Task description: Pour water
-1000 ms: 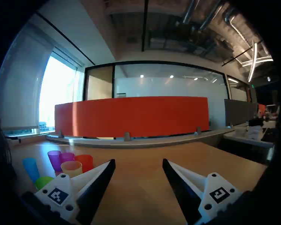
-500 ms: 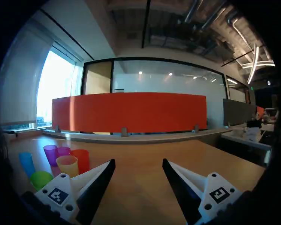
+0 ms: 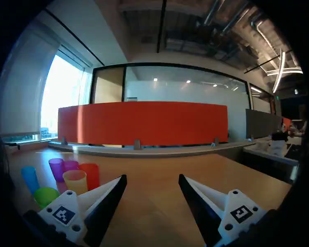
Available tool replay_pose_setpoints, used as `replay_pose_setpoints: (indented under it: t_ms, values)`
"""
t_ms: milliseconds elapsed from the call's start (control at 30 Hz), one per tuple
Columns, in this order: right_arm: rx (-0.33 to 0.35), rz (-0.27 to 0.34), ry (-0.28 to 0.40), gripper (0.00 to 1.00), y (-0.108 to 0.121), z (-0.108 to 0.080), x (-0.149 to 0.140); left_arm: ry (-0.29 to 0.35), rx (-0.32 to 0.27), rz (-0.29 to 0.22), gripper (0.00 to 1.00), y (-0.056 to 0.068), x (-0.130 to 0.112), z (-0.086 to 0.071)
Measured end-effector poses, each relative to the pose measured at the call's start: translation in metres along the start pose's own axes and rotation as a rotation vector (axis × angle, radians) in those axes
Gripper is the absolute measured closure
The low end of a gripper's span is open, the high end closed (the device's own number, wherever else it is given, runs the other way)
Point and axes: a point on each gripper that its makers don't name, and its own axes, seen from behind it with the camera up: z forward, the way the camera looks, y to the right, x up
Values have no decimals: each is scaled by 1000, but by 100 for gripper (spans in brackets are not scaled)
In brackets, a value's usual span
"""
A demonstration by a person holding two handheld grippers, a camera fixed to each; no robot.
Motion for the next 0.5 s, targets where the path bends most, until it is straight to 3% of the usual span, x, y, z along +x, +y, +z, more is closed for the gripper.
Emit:
replay_pose_setpoints:
  t_ms: [500]
  values:
    - [0, 0, -1, 0, 0, 1, -1, 0, 0, 0, 13, 0, 0, 0]
